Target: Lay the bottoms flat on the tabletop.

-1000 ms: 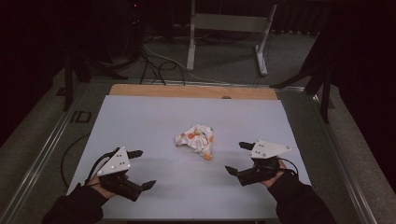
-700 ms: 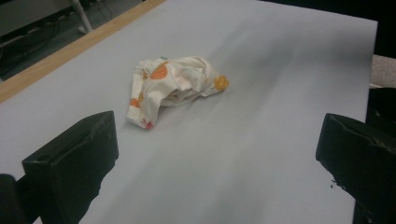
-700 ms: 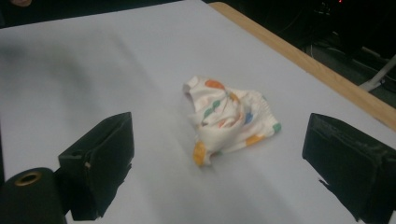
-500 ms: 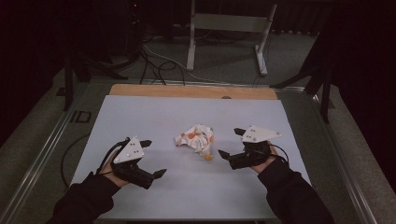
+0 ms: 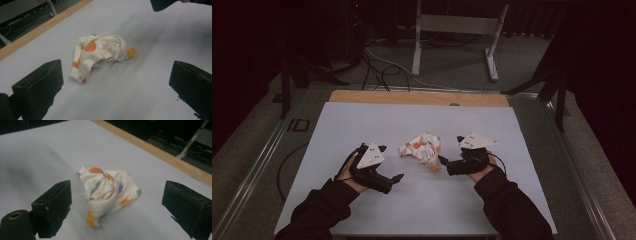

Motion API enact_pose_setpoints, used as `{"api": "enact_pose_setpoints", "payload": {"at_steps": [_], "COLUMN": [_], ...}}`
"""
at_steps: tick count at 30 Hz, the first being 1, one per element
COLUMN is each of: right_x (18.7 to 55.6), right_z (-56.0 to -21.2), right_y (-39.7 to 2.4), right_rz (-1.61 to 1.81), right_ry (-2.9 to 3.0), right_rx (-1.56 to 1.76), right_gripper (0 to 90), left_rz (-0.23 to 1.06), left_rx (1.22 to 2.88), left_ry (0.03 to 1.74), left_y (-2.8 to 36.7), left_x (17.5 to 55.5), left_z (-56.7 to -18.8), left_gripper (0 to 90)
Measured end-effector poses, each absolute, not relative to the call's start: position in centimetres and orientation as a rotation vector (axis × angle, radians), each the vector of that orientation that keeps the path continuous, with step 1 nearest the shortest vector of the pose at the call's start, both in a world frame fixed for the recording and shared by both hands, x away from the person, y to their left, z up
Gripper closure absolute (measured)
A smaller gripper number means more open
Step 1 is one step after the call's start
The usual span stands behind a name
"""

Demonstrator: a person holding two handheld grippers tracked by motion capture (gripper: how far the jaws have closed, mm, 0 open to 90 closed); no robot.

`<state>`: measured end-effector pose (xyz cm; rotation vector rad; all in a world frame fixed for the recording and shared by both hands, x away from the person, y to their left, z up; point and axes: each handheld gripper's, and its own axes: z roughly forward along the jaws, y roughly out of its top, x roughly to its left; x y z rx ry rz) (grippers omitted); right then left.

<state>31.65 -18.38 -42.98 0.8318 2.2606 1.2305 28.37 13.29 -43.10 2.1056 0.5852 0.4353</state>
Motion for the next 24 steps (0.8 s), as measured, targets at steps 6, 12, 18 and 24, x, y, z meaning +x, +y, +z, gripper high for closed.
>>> {"api": "enact_pose_setpoints", "payload": {"at_steps": [6, 12, 18, 24], "right_x": [31.7, 31.1, 31.1, 31.1], "right_z": [-45.0, -47.6, -49.7, -50.6], "right_y": [-17.6, -17.3, -16.9, -16.3], "right_rz": [1.199, 1.221, 1.172, 1.140], "right_ry": [2.300, 2.361, 2.410, 2.413], "right_rx": [0.798, 0.872, 0.923, 0.935], "right_gripper": [9.0, 13.4, 13.5, 23.0], "left_rz": [0.432, 0.423, 0.436, 0.438], "left_rx": [2.110, 2.124, 2.197, 2.187], "left_ry": [0.592, 0.519, 0.535, 0.530], "left_y": [12.0, 10.6, 8.7, 7.6], "left_x": [29.1, 29.6, 30.2, 31.0], "left_z": [-44.3, -45.2, -46.6, -47.7], "left_gripper": [0.1, 3.0, 4.2, 15.5]}}
